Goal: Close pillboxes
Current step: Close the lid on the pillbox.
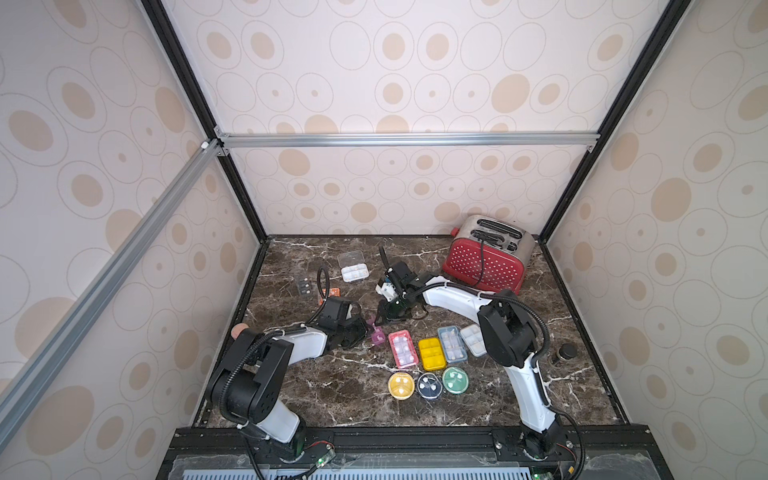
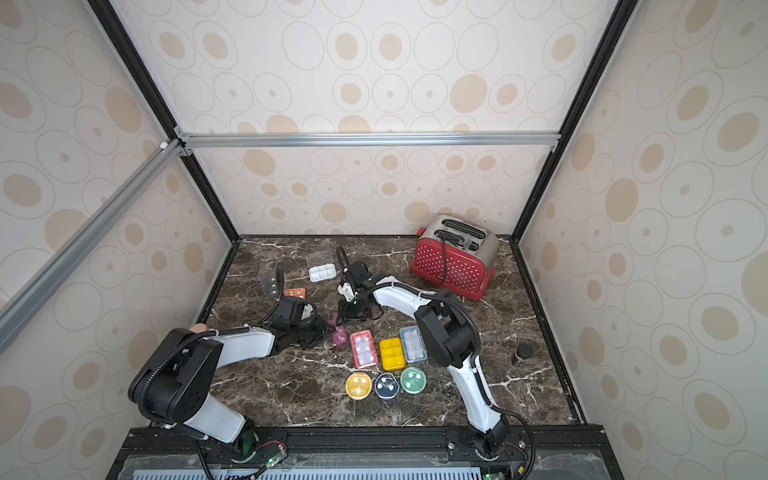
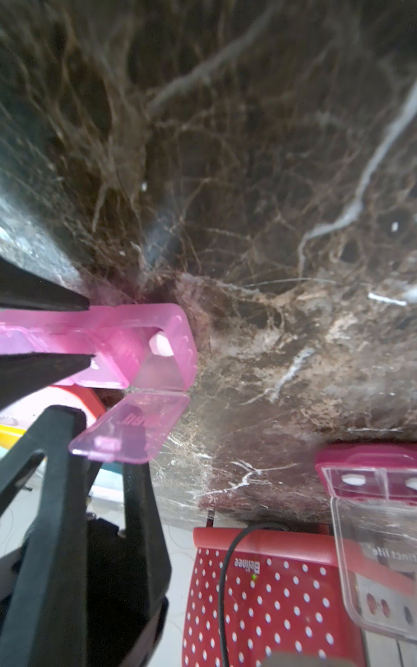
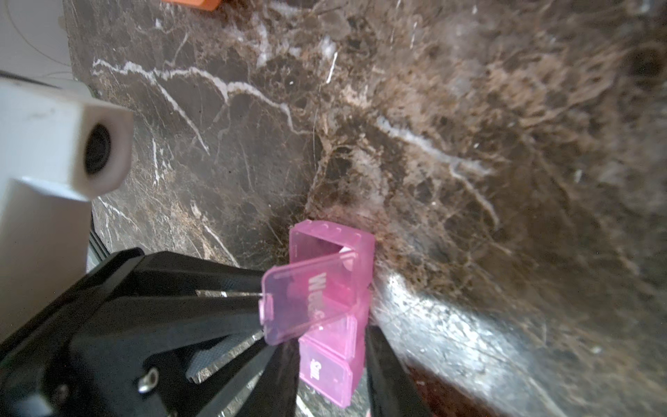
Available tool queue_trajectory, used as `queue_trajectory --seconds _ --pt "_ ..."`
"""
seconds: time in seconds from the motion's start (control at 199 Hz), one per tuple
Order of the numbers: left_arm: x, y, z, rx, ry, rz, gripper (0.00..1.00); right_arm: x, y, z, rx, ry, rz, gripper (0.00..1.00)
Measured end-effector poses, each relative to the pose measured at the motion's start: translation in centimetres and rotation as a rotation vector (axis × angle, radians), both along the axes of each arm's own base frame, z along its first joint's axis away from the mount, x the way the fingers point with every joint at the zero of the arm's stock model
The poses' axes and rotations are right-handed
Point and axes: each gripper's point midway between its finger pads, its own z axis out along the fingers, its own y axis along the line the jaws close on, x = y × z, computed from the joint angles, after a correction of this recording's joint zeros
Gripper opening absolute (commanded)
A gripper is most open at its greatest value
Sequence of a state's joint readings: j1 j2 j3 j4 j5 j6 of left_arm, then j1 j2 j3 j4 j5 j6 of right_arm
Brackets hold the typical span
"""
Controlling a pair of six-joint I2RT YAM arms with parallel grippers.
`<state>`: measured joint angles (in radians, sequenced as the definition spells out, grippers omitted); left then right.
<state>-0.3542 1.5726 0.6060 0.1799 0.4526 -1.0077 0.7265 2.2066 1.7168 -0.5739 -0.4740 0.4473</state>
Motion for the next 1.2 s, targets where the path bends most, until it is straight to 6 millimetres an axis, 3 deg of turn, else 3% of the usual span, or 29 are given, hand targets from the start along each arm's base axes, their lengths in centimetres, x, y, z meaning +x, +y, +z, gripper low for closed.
queue_trajectory --seconds 0.146,0.316,0.502,0.733,0.914,1.2 --pt "-0.2 0.3 0.1 0.001 0.004 0.004 0.22 0.1 -0.4 -0.2 -0.011 -0.002 0.000 0.34" --pt "-1.1 1.0 0.5 0.027 0.022 0.001 0.43 0.2 -1.0 0.0 -0.022 -0.003 0.002 0.34" --pt "-1.3 1.1 0.5 0.036 0.026 -0.008 0.52 0.7 -1.3 1.1 -0.018 -0.029 -0.005 0.34" --pt "-0.8 0.9 0.2 0.037 0.034 -0.010 0.51 0.5 -1.5 0.9 -0.023 -0.021 -0.003 0.35" --pt "-0.3 0.9 -0.1 0.036 0.035 -0.008 0.38 0.5 -1.3 0.7 -0.012 -0.019 -0.005 0.36" --pt "0.2 0.5 -0.4 0.022 0.026 -0.015 0.33 0.2 -1.2 -0.6 -0.014 0.007 -0.005 0.38"
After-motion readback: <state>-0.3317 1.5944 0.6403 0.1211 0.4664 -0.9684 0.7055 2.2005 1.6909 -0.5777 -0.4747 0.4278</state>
